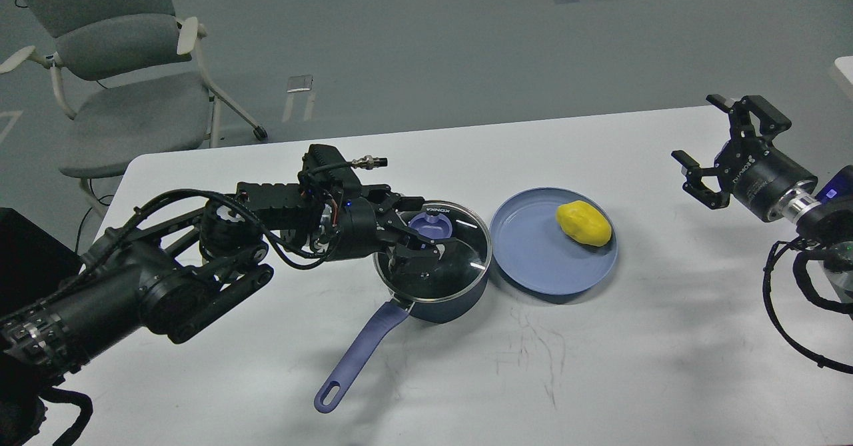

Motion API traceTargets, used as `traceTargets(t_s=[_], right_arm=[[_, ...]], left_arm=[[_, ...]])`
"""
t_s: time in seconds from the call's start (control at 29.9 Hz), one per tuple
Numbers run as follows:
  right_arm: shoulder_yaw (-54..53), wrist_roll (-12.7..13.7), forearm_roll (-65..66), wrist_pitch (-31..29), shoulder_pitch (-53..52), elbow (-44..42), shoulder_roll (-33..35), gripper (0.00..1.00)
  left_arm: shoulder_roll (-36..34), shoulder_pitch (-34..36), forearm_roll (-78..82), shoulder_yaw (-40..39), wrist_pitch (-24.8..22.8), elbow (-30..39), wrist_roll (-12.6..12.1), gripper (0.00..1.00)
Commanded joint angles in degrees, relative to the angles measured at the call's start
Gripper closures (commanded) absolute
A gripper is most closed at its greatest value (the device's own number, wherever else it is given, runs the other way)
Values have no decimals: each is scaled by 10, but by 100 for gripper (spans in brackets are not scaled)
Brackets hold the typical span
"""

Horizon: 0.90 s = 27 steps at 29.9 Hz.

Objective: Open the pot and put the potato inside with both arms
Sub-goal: 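Grasp the blue lid knob with the left gripper, then lift the glass lid off the pot and lower it beside the pot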

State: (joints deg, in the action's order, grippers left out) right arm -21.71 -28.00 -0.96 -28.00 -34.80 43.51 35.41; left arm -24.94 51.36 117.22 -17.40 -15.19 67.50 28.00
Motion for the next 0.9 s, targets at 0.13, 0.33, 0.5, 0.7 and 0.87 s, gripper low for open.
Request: traceTargets(t_s=[0.13, 0.33, 0.5, 0.7, 0.87], right_arm=[[0, 0, 0, 0, 0, 0, 0, 0], [1, 0, 0, 0, 0, 1, 0, 0], [1, 0, 2, 0, 1, 2, 0, 0], [0, 0, 0, 0, 0, 2, 0, 0], [0, 0, 0, 0, -1, 3, 3, 0]], left_arm=[[2, -1, 6, 19, 1, -3, 0, 13], [2, 1, 6, 22, 25, -3, 0, 48], [-1, 6, 4, 21, 26, -2, 0, 53], [-37, 18, -1, 17, 43, 8, 0, 53], [-109, 34, -42, 18, 57, 12, 0, 52]])
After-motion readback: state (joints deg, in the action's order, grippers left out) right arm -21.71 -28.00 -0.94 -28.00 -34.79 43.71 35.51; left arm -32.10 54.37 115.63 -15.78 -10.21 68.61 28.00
